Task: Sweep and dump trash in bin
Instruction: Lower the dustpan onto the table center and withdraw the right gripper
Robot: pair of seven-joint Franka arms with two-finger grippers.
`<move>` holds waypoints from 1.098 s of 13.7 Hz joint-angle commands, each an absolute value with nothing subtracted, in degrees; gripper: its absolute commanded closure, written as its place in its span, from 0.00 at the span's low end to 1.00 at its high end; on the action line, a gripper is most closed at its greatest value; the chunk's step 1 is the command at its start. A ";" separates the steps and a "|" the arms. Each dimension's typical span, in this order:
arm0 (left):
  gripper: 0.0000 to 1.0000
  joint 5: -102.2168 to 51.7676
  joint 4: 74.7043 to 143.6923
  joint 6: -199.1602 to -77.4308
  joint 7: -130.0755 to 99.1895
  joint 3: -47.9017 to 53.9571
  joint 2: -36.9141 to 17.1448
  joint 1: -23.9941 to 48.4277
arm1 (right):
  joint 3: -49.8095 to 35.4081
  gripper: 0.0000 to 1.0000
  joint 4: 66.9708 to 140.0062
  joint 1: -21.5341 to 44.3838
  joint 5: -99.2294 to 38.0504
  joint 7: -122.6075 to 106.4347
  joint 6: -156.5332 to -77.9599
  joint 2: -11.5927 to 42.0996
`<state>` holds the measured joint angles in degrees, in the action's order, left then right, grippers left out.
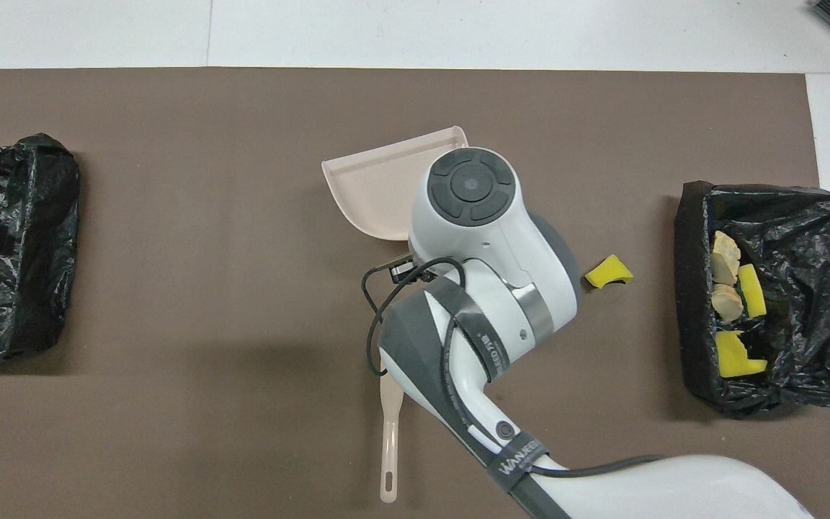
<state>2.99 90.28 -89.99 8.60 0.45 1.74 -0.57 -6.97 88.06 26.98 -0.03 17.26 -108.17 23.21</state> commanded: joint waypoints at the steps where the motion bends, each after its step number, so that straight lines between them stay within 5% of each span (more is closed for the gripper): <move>1: 0.00 2.90 89.65 -89.03 8.79 0.79 2.20 -1.23 | -6.85 1.00 85.34 28.74 -0.18 24.40 -106.96 26.71; 13: 0.00 2.90 89.65 -89.03 8.70 0.79 2.20 -1.23 | -7.03 1.00 85.43 29.79 -0.35 39.37 -115.49 31.46; 14: 0.00 2.90 89.74 -89.03 8.70 0.79 2.20 -1.23 | -7.12 0.83 85.43 29.79 -0.61 39.64 -115.66 31.55; 15: 0.00 2.90 89.74 -89.03 8.79 0.79 2.20 -1.23 | -7.12 0.01 85.43 29.79 -0.18 39.46 -116.62 31.55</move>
